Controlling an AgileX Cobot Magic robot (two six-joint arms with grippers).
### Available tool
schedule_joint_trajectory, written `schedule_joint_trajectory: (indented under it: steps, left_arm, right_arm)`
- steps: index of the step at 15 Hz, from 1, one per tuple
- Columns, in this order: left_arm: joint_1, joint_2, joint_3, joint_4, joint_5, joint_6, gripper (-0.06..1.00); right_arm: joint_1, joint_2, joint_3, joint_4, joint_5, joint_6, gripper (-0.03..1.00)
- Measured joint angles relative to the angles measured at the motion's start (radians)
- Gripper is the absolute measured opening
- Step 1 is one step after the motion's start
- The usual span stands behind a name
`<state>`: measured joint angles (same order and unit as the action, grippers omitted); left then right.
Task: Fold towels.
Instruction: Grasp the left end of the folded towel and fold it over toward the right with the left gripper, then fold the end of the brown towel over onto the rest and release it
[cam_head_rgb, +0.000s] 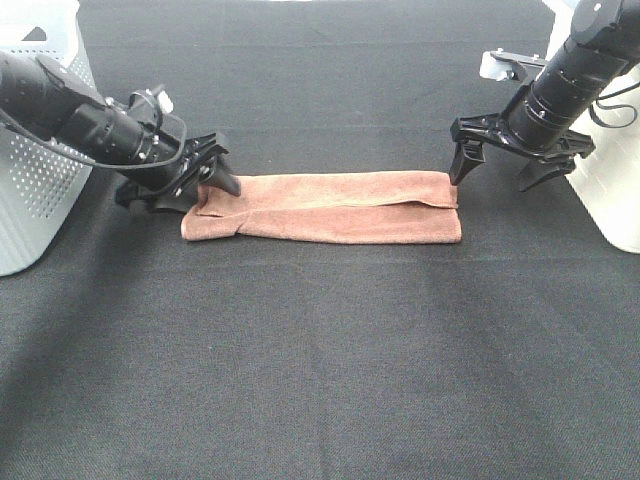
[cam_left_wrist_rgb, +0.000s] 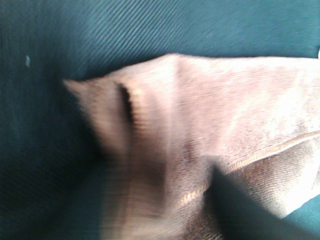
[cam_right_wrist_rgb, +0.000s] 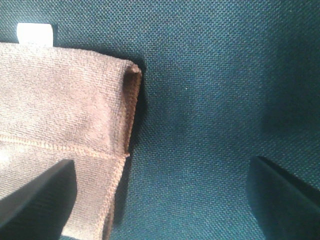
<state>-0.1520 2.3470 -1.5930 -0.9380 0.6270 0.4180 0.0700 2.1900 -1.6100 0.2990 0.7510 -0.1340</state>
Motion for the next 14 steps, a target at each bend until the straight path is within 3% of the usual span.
schedule_joint_trajectory:
  steps: [2,3,5,10,12,14]
  left_arm:
    - [0.0,0.005,-0.019,0.026,0.008,-0.007,0.07]
    - [0.0,0.002,-0.033,0.039,0.019,-0.007,0.03]
    - [0.0,-0.011,-0.086,0.114,0.07,-0.054,0.03]
    - [0.0,-0.142,-0.245,0.528,0.262,-0.384,0.03]
    - [0.0,-0.153,-0.283,0.561,0.309,-0.418,0.03]
    - [-0.017,-0.156,-0.354,0.53,0.4,-0.434,0.03]
  right_arm:
    - [0.0,0.0,0.0,0.0,-0.001,0.0,0.86]
    - [0.0,0.0,0.0,0.0,-0.001,0.0,0.86]
    - [0.0,0.0,0.0,0.0,-0.002,0.0,0.86]
    - [0.0,0.0,0.0,-0.008,-0.001,0.0,0.86]
    - [0.0,0.0,0.0,-0.008,0.0,0.0,0.86]
    - [0.0,0.0,0.0,-0.008,0.001,0.0,0.86]
